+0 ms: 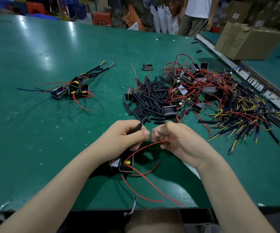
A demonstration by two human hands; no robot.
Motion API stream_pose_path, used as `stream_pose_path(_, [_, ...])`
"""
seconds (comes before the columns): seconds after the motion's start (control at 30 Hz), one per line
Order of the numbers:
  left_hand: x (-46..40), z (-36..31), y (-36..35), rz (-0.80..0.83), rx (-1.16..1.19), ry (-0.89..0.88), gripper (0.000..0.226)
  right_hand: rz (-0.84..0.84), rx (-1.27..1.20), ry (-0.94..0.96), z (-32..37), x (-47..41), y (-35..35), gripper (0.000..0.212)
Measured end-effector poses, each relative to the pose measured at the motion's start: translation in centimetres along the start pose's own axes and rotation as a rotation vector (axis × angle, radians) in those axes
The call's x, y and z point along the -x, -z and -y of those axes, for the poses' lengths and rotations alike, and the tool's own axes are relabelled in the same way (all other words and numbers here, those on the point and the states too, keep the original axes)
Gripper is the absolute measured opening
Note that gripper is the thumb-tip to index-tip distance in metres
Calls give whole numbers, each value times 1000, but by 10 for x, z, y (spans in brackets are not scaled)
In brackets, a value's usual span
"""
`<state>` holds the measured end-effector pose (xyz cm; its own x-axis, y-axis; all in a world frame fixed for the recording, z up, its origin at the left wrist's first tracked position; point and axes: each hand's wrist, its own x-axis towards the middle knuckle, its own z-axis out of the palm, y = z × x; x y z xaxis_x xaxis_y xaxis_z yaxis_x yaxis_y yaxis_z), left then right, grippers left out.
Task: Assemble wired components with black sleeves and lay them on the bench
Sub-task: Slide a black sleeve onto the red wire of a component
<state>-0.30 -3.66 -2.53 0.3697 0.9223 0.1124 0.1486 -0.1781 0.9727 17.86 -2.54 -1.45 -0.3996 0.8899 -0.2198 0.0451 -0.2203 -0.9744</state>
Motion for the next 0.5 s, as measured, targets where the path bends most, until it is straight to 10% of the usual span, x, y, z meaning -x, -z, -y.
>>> stream_pose_path(0.5, [-1,-4,5,51,468,170,20,-453,701,889,-10,-5,-6,16])
